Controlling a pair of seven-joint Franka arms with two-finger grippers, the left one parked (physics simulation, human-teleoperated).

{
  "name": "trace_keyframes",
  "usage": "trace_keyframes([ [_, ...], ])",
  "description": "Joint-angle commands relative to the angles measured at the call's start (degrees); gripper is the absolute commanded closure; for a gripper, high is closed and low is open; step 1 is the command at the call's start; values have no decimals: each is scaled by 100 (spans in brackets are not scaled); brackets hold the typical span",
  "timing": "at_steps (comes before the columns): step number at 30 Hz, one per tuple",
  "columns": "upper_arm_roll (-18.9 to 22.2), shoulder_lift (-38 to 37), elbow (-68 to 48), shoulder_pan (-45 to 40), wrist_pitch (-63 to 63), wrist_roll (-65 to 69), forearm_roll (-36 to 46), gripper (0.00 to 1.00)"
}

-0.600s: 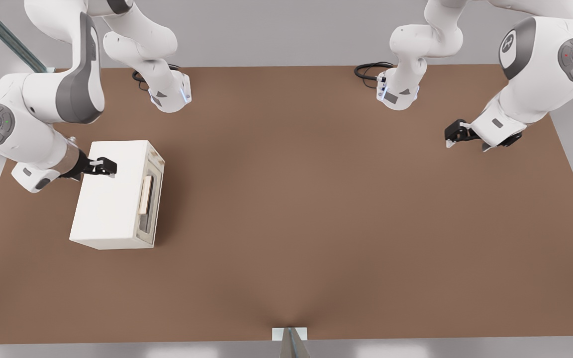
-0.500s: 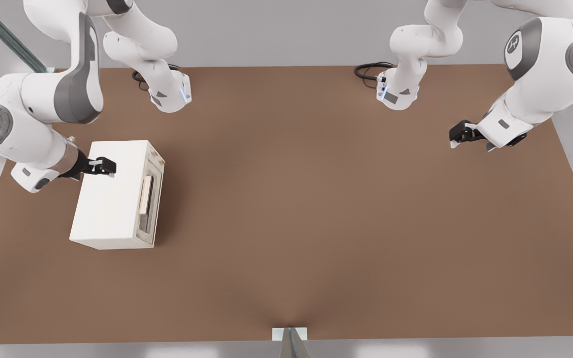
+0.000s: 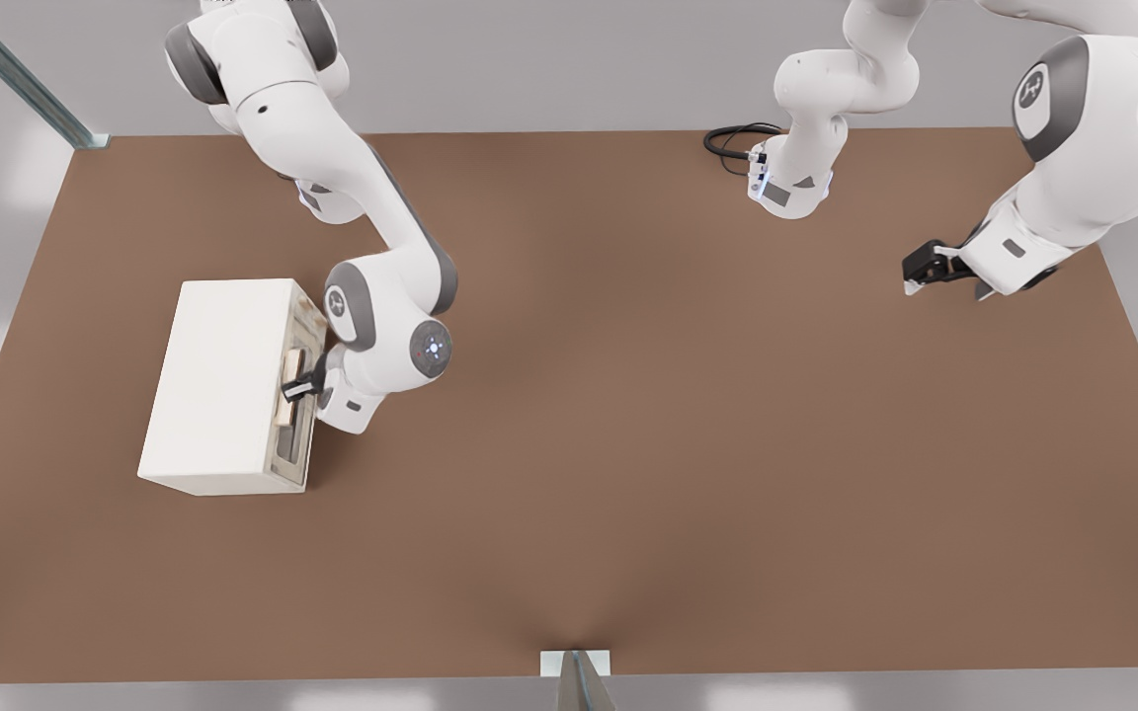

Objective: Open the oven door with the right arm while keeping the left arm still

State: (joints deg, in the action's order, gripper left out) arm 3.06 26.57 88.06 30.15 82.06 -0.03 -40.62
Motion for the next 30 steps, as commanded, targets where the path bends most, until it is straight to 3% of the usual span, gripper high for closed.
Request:
trace_keyframes([
  [1,2,120,27,26,-85,-2088,-552,79],
  [8,-7,164,572,43,-217,-2696,-570,79],
  [30,2,428,915,-97,-146,-2731,-421,79],
])
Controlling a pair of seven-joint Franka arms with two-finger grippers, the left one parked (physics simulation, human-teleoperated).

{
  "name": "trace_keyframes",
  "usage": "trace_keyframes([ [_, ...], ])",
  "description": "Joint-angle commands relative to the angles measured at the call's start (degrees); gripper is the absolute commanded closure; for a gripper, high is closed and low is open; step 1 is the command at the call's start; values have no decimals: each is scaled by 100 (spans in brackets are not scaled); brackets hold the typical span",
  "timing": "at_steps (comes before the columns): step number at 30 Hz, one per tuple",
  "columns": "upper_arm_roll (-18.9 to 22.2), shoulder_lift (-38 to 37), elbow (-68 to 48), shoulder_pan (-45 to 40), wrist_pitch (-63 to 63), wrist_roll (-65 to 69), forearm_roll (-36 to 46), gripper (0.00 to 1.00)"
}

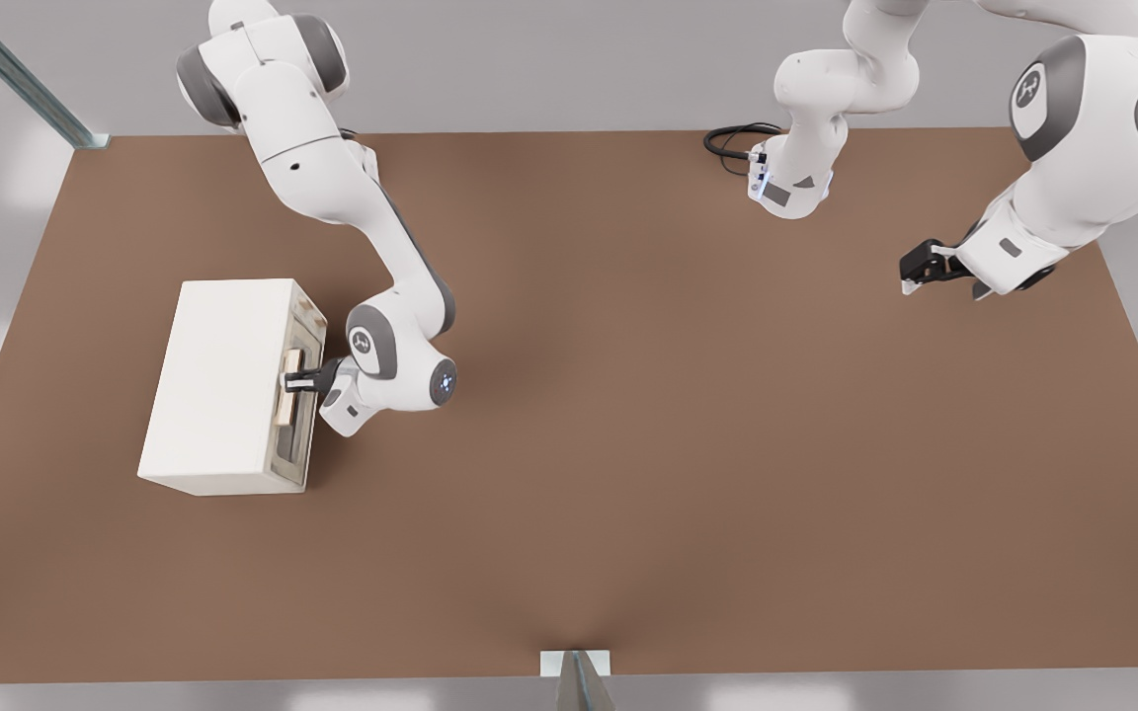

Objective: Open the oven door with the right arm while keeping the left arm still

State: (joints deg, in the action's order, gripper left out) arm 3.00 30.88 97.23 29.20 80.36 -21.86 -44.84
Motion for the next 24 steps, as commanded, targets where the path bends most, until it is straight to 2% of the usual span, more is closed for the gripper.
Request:
trace_keyframes([
  [1,7,23,-2,-2,24,-548,2,79],
  [24,-19,120,-90,130,-12,-530,186,79],
])
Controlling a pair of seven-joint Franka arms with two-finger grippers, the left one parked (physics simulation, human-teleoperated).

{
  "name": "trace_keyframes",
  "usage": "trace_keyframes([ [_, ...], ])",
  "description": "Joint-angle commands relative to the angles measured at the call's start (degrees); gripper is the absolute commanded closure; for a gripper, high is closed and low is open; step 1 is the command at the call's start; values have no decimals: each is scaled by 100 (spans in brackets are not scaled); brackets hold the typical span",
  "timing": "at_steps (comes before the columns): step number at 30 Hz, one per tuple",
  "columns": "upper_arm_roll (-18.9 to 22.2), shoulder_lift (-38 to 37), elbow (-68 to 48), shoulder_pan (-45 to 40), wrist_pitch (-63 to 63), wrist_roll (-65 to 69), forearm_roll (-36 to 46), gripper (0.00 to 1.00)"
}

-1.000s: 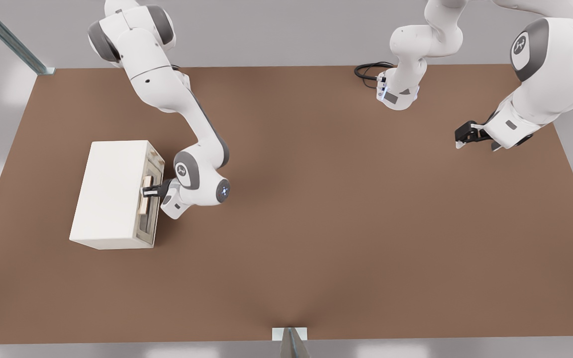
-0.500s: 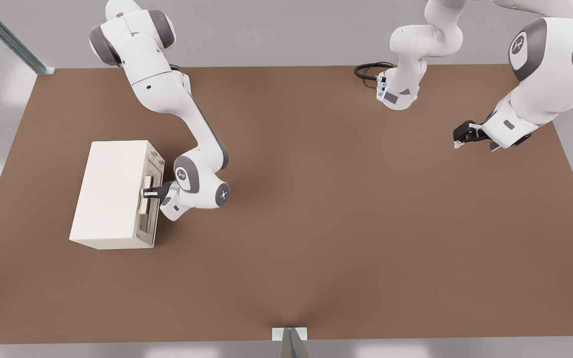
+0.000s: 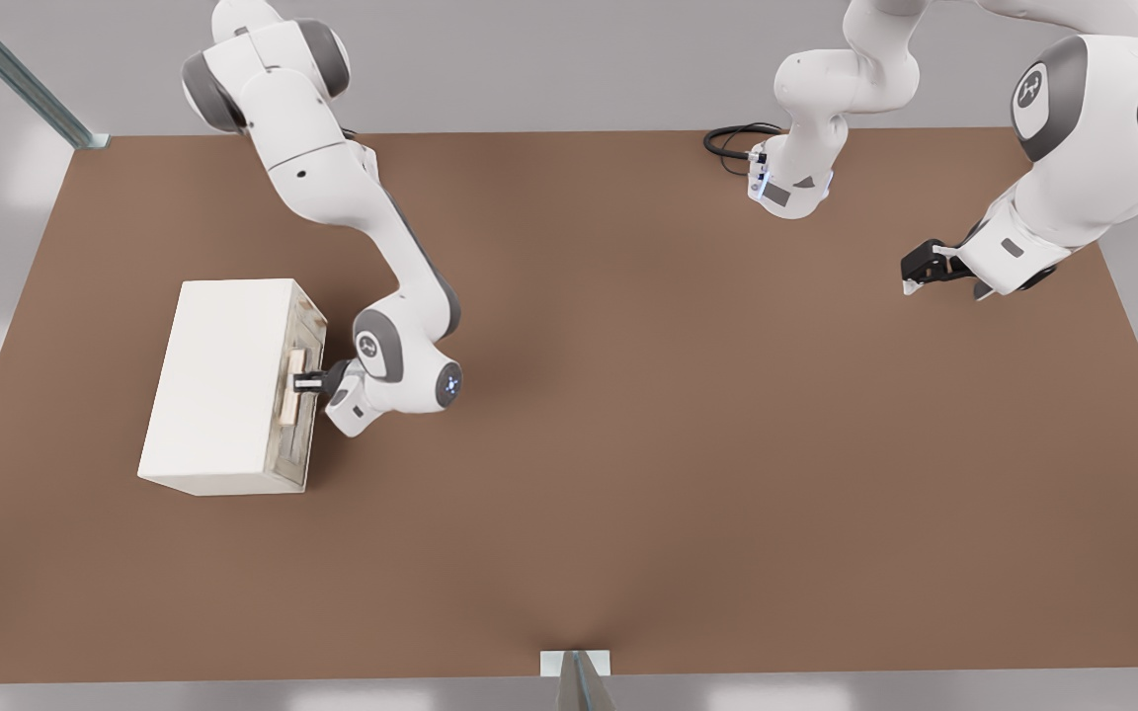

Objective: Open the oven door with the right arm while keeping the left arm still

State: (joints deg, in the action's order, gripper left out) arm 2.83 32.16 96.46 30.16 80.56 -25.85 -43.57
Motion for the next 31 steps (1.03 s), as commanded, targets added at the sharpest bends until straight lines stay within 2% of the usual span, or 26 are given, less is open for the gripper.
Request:
trace_keyframes([
  [1,-19,1,-109,86,-67,-70,85,79],
  [3,-28,10,-689,183,-374,202,384,79],
  [5,-2,-17,-1567,8,-595,1000,1033,79],
  [6,24,-43,-2288,-677,-595,2249,2147,37],
  [7,16,-87,-2606,-1530,-586,2567,3494,0],
  [8,33,-420,-2553,-2058,-559,2594,4391,0],
  [9,24,-912,-2457,-2252,-603,2602,4480,0],
  [10,33,-1668,-1903,-2278,-551,2602,4524,0],
  [12,42,-2592,-1112,-2287,-419,2629,4489,0],
  [13,42,-2724,-980,-2287,-313,2629,4445,0],
  [31,42,-2812,-839,-2287,-111,2629,4409,0],
])
